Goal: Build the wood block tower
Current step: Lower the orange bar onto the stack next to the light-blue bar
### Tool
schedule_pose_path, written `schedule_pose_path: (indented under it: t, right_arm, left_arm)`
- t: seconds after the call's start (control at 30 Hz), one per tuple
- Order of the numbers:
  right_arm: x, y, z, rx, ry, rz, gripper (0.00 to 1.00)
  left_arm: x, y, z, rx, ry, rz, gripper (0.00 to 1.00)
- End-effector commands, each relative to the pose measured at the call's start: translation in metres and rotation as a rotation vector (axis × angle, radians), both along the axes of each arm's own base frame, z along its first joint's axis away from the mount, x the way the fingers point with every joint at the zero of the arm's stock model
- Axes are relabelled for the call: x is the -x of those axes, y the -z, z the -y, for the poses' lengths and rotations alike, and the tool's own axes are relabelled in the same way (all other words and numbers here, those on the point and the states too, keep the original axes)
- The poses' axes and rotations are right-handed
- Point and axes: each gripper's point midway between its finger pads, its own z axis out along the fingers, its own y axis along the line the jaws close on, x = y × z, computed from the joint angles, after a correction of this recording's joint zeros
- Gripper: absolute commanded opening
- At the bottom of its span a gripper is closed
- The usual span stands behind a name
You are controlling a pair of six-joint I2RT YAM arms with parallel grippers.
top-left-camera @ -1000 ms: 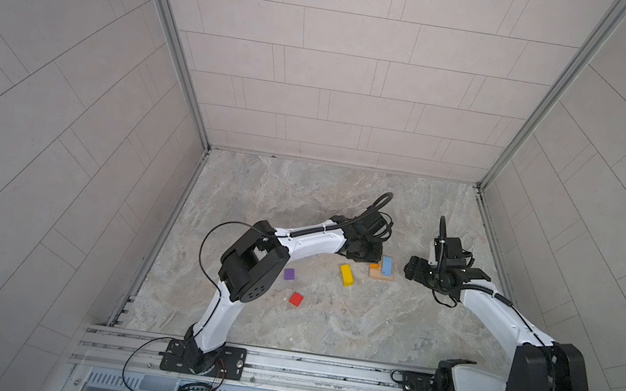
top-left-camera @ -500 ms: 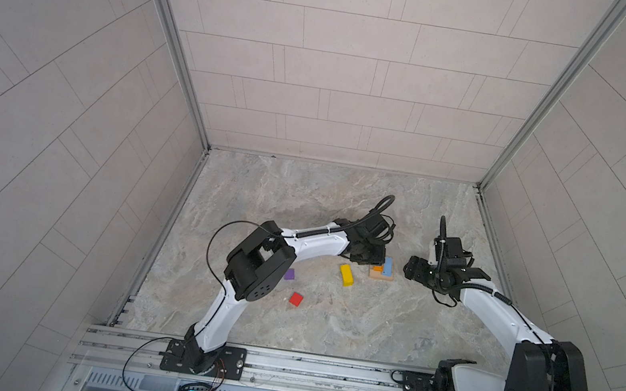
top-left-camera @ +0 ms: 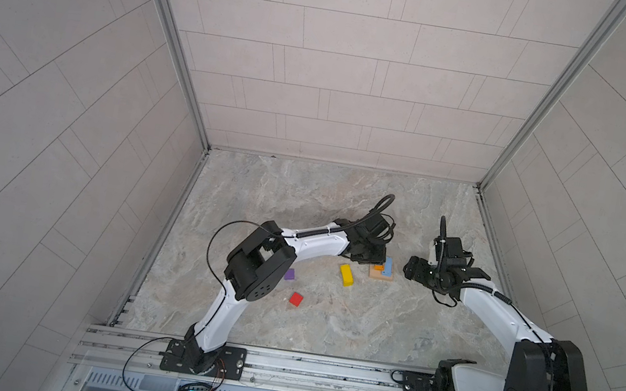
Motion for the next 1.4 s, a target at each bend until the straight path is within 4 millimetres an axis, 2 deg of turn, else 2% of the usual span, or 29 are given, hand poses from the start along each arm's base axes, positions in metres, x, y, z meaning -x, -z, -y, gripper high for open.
schedule_pose_path:
  t: [0.0,1.37]
  right_arm:
    - [-0.005,-0.005,0.001,-0.002,0.002,0.011,0.84]
    - [-0.006,-0.002,-0.004,-0.024,-0.017,-0.012,0.83]
  left_arm:
    - [0.003,0.011,-0.002,-0.024,-0.006,-0.006,0.36]
    - [0.006,0.032,-0.003,-0.013,-0.037,-0.046,0.38]
